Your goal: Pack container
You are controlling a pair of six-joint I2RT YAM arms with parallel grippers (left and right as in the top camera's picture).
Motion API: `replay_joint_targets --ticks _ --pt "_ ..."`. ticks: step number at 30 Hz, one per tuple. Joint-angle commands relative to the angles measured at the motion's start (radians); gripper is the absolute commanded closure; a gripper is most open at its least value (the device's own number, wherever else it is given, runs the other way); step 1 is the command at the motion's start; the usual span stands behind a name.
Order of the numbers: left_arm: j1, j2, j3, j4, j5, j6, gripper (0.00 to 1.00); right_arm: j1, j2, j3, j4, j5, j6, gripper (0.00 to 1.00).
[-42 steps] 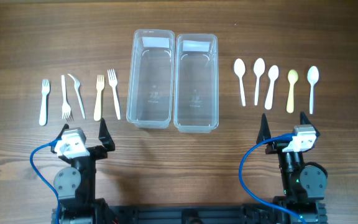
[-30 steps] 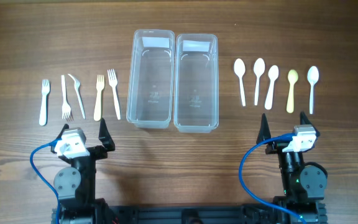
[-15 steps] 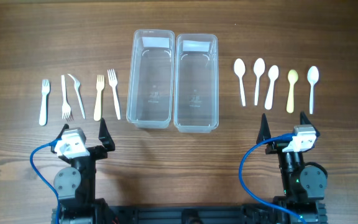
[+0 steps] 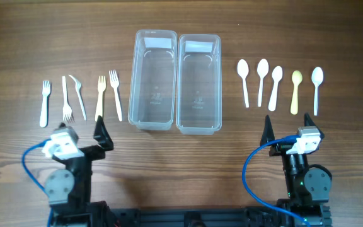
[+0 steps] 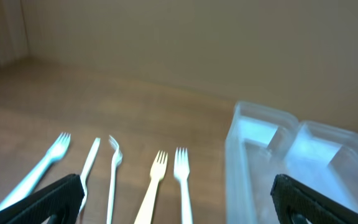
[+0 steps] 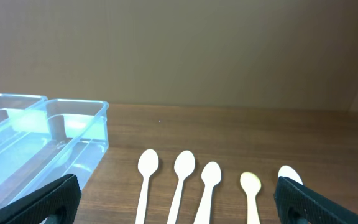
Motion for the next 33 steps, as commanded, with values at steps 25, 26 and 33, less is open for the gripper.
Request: replay_joint_targets --ticks 25,26,33 --pt "-0.006 1.728 1.343 -0.865 0.046 0.12 0.1 -0.003 -0.002 -0.002 0.005 -0.019 -0.002 0.0" --pt "-0.006 1.736 1.343 -0.858 0.046 0.134 0.1 -0.003 -0.002 -0.002 0.005 -0.019 -0.002 0.0" --pt "-0.006 1.785 1.334 -0.806 0.121 0.14 0.2 -0.003 -0.002 -0.002 0.005 -0.019 -0.002 0.0"
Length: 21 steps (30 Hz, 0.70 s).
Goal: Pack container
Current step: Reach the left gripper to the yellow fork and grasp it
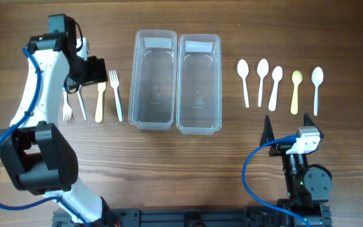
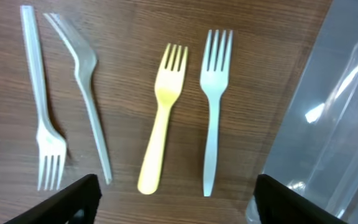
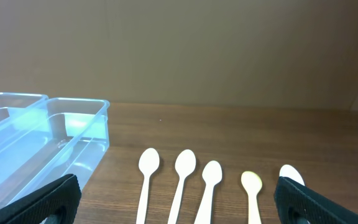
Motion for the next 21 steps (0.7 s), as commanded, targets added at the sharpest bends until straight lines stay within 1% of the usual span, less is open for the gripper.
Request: replay_joint_targets --ticks 1,4,6,7,10,15,21 --pt "-0.004 0.04 0.009 0.032 0.077 0.032 0.2 -0.003 -0.005 -0.001 0.004 -0.016 -0.002 0.0" --pt "-0.004 0.068 0.009 0.055 0.082 0.035 0.22 -0.003 -0.005 -0.001 0.004 -0.016 -0.002 0.0" --pt "-0.004 0.093 0.009 0.054 0.078 0.082 0.28 -0.003 -0.005 -0.001 0.004 -0.016 -0.002 0.0" --pt "-0.004 0.106 0.009 0.057 0.064 0.092 0.3 -0.003 -0.005 -0.001 0.004 -0.016 -0.002 0.0" --pt "-0.004 0.153 0.009 0.072 0.019 0.092 0.3 -0.003 -0.005 -0.001 0.004 -0.016 -0.002 0.0" --pt "-0.003 0.229 0.009 0.113 -0.001 0.11 0.28 -0.003 -0.005 -0.001 0.004 -0.016 -0.002 0.0" --pt "-0.003 0.307 0.009 0.124 -0.02 0.119 0.27 -0.003 -0.005 -0.001 0.004 -0.016 -0.002 0.0"
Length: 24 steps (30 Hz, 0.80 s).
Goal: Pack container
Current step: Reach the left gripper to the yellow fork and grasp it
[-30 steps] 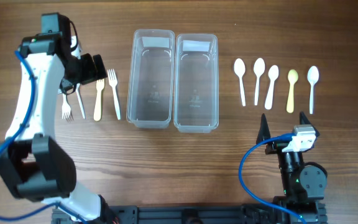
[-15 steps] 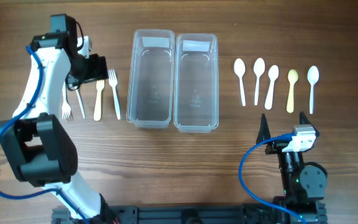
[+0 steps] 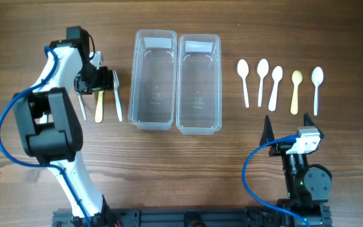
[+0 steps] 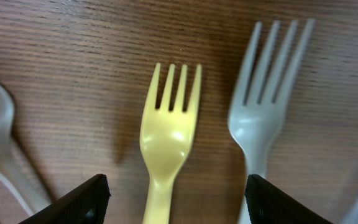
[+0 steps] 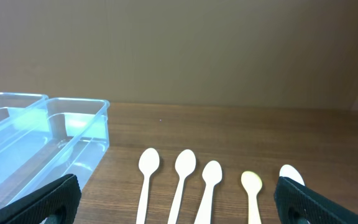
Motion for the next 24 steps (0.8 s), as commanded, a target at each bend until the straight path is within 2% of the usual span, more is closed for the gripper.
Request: replay_joint_targets --ticks 1,3,7,9,11,12,18,24 --pt "-0.003 0.045 0.009 0.008 -0.025 0.046 0.28 -0.003 -0.005 -0.001 0.004 -0.016 -0.002 0.0" --pt "-0.003 0.051 0.008 0.007 -0.025 0.054 0.3 -0.003 -0.005 -0.001 0.004 -0.016 -0.002 0.0" --pt "0.0 0.051 -0.005 0.032 -0.028 0.065 0.39 -0.003 -0.005 -0.001 0.004 -0.016 -0.002 0.0" --pt "0.001 0.051 -0.008 0.037 -0.028 0.065 0.5 -0.003 -0.005 -0.001 0.004 -0.016 -0.002 0.0" --pt "0.001 0.051 -0.008 0.037 -0.027 0.064 0.67 -0.003 -0.005 -0.001 0.004 -0.016 -0.002 0.0" --pt "0.001 0.051 -0.01 0.035 -0.028 0.064 0.73 -0.003 -0.005 -0.001 0.004 -0.016 -0.002 0.0" --pt "0.001 0.051 -0.011 0.031 -0.028 0.064 0.94 -0.003 -0.005 -0.001 0.004 -0.016 -0.002 0.0" --pt "0.001 0.015 0.034 -0.055 -0.029 0.061 0.96 -0.003 -0.005 -0.001 0.004 -0.016 -0.002 0.0"
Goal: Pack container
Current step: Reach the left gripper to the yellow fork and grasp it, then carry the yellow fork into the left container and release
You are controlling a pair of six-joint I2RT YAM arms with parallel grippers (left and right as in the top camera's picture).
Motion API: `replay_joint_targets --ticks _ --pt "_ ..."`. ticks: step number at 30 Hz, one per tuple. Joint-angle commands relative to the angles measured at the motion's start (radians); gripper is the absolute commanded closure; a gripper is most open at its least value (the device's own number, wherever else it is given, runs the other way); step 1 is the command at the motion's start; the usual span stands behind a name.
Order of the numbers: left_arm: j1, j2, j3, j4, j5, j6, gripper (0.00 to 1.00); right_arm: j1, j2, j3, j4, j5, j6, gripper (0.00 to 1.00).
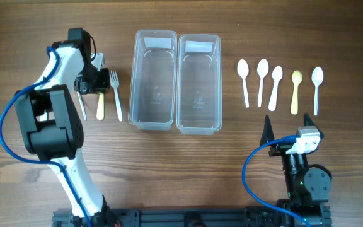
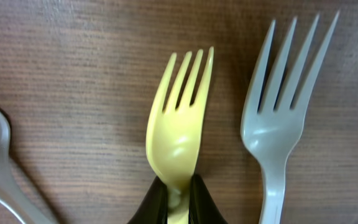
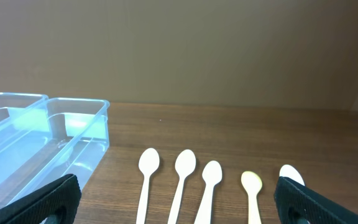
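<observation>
Five plastic forks lie left of two clear containers, the left one (image 1: 133,94) and the right one (image 1: 220,82). My left gripper (image 1: 97,86) is down on the table, shut on the neck of the yellow fork (image 2: 178,134), whose tines point away from the camera; the gripper (image 2: 178,200) pinches it from both sides. A white fork (image 2: 277,124) lies just right of it and a clear fork to its left. My right gripper (image 1: 288,121) rests open near the front edge, behind five spoons (image 1: 276,82), one of them a yellow spoon (image 3: 251,184).
Both containers (image 3: 42,137) stand side by side at the table's middle with nothing in them. The white fork (image 1: 115,94) lies between the held fork and the left container's wall. The right arm's base sits at the front right.
My left gripper has shut on the yellow fork's neck; before, its fingers stood open on either side. The fork now lies slightly tilted. The right arm has not moved.
Both arms first rested open near the front edge. Then my left arm was stretched out above the row of forks, still open. Then it was low over the yellow fork with fingers spread, and now it grips that fork on the table.
</observation>
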Motion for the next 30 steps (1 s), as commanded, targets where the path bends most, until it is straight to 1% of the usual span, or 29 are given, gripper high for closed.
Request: replay_joint_targets --ticks 1,3,4,7,9,12,15,20,22,27,30 --pt "0.001 -0.025 0.048 -0.059 -0.004 -0.015 0.96 -0.003 -0.005 -0.001 0.004 -0.016 -0.002 0.0" --pt "0.001 -0.064 0.124 -0.101 -0.003 -0.046 0.96 -0.003 -0.005 -0.001 0.004 -0.016 -0.002 0.0" --pt "-0.002 -0.094 0.191 -0.142 -0.003 -0.072 0.96 -0.003 -0.005 -0.001 0.004 -0.016 -0.002 0.0" --pt "-0.016 -0.14 0.296 -0.226 0.001 -0.082 0.96 -0.003 -0.005 -0.001 0.004 -0.016 -0.002 0.0" --pt "-0.032 -0.166 0.357 -0.284 0.006 -0.109 0.96 -0.003 -0.005 -0.001 0.004 -0.016 -0.002 0.0" --pt "-0.092 -0.208 0.431 -0.336 0.127 -0.142 0.96 -0.003 -0.005 -0.001 0.004 -0.016 -0.002 0.0" --pt "-0.185 -0.225 0.434 -0.322 0.189 -0.217 0.96 -0.003 -0.005 -0.001 0.004 -0.016 -0.002 0.0" --pt "-0.338 -0.19 0.433 -0.322 0.18 -0.293 0.96 -0.003 -0.005 -0.001 0.004 -0.016 -0.002 0.0" --pt "-0.382 -0.161 0.426 -0.32 0.176 -0.306 0.96 -0.003 -0.005 -0.001 0.004 -0.016 -0.002 0.0" --pt "-0.424 -0.042 0.42 -0.316 0.064 -0.306 0.96 -0.003 -0.005 -0.001 0.004 -0.016 -0.002 0.0" --pt "-0.42 0.027 0.42 -0.3 0.056 -0.305 0.96 -0.003 -0.005 -0.001 0.004 -0.016 -0.002 0.0"
